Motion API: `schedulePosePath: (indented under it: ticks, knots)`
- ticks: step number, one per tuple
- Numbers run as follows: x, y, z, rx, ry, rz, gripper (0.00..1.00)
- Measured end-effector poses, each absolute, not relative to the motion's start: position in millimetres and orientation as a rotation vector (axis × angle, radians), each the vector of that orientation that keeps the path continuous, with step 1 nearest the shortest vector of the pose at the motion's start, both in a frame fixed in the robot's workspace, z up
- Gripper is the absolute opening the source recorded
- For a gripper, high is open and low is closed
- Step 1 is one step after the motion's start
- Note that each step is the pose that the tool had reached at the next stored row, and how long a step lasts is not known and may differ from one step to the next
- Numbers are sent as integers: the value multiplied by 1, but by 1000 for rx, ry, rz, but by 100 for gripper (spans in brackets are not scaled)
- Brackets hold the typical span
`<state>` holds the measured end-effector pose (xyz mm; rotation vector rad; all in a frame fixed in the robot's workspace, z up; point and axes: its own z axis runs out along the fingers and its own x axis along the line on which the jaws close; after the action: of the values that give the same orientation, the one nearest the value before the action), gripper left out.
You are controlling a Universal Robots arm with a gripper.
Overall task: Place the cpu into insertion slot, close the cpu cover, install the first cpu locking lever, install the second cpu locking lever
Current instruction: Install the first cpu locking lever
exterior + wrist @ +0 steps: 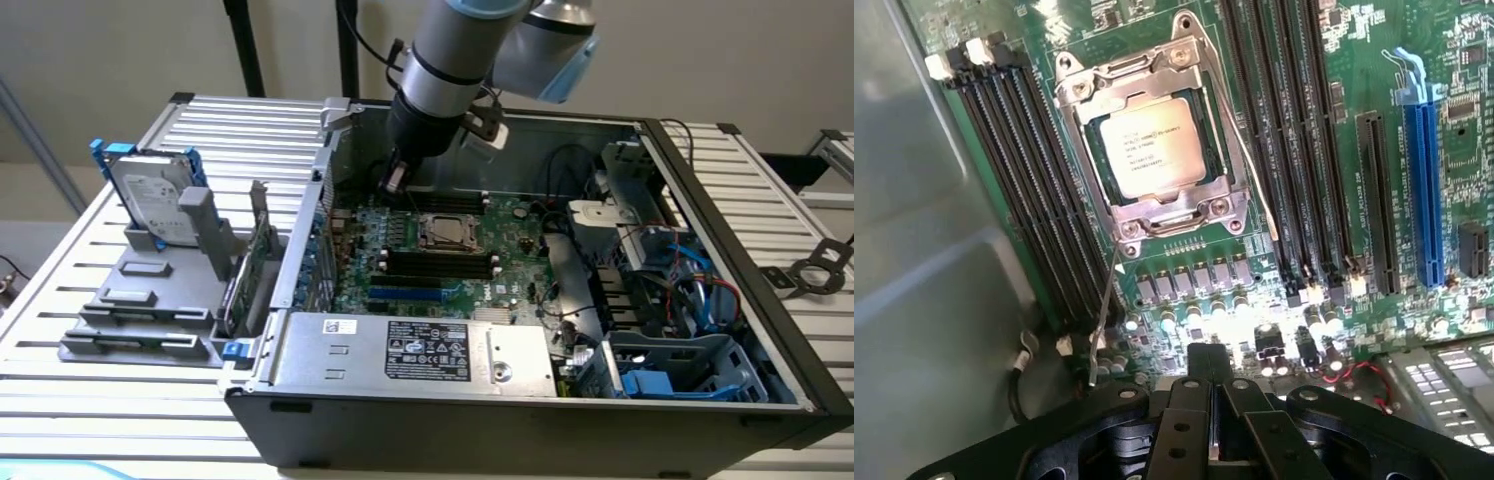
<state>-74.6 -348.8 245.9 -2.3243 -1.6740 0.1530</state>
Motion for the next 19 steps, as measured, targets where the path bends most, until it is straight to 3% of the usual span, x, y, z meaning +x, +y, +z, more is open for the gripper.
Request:
schedulePosePath:
  ticks: [19]
  knots:
    - [-75,-349,246,-2553,-1274,87,11]
